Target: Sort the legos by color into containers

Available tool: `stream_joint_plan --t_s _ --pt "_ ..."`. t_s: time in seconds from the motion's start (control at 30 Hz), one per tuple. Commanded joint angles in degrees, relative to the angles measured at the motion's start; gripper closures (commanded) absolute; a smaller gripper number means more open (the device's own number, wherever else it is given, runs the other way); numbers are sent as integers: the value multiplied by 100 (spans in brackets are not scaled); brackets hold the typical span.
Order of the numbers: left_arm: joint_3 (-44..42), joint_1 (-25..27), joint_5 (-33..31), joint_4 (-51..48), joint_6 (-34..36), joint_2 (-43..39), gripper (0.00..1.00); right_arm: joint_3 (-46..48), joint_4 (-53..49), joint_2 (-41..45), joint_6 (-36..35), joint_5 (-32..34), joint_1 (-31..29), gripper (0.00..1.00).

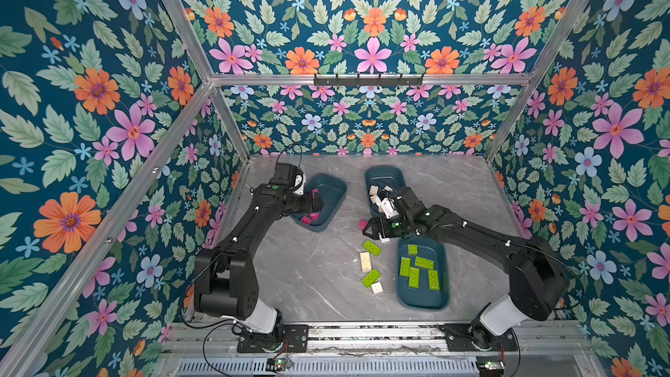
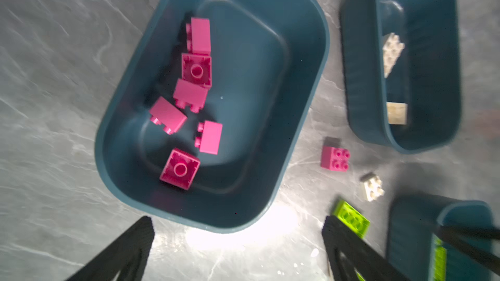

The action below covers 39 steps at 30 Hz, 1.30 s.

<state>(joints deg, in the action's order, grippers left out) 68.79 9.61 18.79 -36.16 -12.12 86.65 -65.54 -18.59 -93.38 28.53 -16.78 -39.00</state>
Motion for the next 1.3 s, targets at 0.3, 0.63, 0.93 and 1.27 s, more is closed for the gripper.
stream_joint_plan --t_s 0.3,0.63,0.93,1.27 --pt "-677 -433 771 574 -168 -465 0 -1872 -971 -1939 869 2090 -480 24" --pt "-789 -495 884 758 -282 -518 0 -2649 -1287 -2812 1005 2580 -529 36" --pt "-890 -512 812 786 -325 -553 0 -2996 -1368 -3237 1014 2770 -554 48" --pt "-950 -530 631 754 -300 -486 0 -3296 -1485 -3568 849 3039 -659 63"
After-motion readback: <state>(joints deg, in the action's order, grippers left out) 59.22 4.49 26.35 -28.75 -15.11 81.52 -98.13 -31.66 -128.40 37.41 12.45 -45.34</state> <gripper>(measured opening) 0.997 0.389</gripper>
